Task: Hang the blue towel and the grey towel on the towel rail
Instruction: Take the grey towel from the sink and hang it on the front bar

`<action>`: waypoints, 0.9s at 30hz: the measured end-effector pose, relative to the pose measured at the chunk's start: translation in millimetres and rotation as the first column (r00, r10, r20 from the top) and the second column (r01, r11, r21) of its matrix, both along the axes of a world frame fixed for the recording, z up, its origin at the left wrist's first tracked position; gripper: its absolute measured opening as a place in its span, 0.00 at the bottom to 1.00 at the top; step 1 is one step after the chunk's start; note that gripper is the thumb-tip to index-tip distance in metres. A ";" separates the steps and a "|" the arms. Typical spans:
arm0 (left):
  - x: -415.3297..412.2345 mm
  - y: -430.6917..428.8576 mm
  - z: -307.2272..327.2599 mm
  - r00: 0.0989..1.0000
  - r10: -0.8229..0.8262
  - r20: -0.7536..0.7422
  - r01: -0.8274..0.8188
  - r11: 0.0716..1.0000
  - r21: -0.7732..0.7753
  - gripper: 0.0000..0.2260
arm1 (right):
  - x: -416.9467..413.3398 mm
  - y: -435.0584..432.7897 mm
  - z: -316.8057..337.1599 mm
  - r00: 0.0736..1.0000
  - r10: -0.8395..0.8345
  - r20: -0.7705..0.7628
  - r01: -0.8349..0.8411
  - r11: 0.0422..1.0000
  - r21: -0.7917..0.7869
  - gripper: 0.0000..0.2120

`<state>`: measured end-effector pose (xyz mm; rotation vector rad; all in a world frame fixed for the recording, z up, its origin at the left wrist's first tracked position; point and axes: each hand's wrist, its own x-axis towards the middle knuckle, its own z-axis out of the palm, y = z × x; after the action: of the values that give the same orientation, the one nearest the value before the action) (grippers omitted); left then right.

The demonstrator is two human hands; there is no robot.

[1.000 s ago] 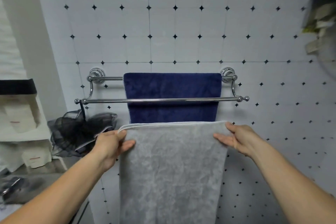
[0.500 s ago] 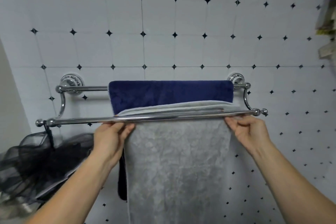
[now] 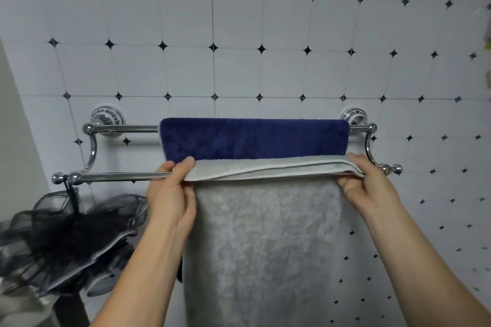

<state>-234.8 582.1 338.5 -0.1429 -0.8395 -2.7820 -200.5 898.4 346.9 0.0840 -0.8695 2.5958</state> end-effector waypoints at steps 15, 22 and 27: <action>17.1 2.0 -7.6 0.897 0.369 0.241 -0.281 0.900 -0.333 0.19 | 27.6 19.0 -0.5 0.809 -0.299 0.505 -0.091 0.786 0.612 0.21; 30.6 -9.9 6.3 0.877 0.362 0.316 -0.085 0.763 -0.640 0.16 | 32.6 20.4 9.8 0.792 -0.389 0.471 -0.126 0.651 0.748 0.22; 33.7 -11.4 15.1 0.909 0.280 0.309 0.026 0.700 -0.713 0.16 | 31.4 16.1 5.3 0.860 -0.273 0.432 -0.090 0.751 0.654 0.18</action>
<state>-201.1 570.7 353.6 0.3661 -1.9156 -2.2151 -169.1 914.5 352.2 -0.4648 -1.9035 2.0958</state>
